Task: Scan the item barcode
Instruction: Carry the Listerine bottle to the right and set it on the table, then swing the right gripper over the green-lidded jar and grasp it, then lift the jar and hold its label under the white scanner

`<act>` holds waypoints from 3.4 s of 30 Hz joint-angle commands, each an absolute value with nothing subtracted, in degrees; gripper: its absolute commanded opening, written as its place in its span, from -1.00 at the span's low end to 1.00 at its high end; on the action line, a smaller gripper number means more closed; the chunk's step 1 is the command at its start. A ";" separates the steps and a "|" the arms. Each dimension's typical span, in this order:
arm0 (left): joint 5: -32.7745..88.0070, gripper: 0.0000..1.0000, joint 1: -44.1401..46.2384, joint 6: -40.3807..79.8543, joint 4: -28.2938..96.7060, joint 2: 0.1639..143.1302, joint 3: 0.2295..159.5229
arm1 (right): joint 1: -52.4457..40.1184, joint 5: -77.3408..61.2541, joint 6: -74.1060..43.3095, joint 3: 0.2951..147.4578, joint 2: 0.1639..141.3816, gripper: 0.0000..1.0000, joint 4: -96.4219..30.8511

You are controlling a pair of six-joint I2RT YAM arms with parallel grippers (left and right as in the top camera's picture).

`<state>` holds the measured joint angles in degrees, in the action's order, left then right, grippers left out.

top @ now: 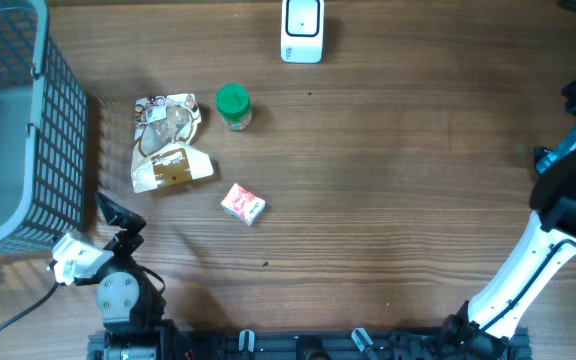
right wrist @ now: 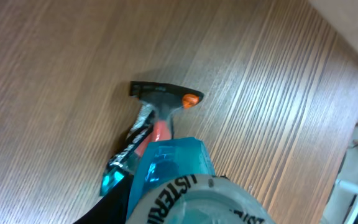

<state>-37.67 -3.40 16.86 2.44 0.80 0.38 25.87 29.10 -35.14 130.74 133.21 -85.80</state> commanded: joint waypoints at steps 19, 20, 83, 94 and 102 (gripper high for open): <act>-38.04 1.00 -3.64 16.78 2.85 0.38 0.34 | -12.16 10.87 -57.28 132.09 118.83 0.99 -88.05; -38.04 1.00 -3.64 16.78 2.83 0.38 0.34 | -16.99 10.66 -60.66 132.09 119.66 0.99 -85.54; -38.04 1.00 -3.64 16.80 2.83 0.38 0.34 | -31.75 4.29 -55.88 132.11 134.02 0.20 -75.96; -38.04 1.00 -3.64 16.78 2.85 0.38 0.34 | -31.64 20.03 -36.95 132.09 133.27 0.19 -57.60; -38.04 1.00 -3.64 16.78 2.83 0.38 0.34 | -31.59 26.17 -26.61 131.87 133.78 0.16 -43.42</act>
<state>-37.67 -3.40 16.86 2.44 0.80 0.38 -31.59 22.17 -33.12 131.70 135.22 -47.62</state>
